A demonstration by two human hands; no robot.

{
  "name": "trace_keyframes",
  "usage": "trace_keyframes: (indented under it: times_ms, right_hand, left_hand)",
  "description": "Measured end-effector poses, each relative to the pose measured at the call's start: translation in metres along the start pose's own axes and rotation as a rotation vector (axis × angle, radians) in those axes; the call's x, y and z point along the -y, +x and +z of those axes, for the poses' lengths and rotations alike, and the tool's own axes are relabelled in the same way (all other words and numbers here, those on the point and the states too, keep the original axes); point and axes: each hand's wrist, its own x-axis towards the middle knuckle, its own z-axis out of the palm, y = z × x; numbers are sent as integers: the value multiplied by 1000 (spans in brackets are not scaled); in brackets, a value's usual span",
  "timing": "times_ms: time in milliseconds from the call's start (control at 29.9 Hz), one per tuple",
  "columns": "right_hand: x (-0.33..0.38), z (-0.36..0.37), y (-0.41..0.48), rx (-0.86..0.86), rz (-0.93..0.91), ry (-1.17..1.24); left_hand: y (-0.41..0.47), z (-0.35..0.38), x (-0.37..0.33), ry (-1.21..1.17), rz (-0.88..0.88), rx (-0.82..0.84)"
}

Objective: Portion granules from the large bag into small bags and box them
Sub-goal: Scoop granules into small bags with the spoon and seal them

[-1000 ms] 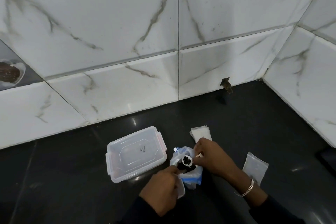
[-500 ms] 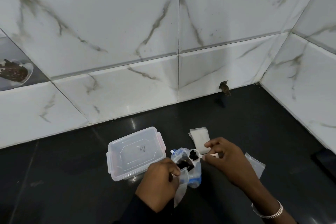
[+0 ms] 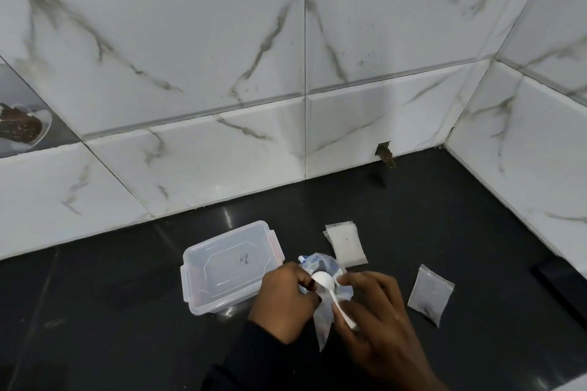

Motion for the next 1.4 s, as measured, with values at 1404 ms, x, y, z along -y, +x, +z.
trace_keyframes:
  times_ms: [1404]
  right_hand:
    - [-28,-83,44,397,269,405]
  left_hand:
    - [11,-33,-41,-642,398,390]
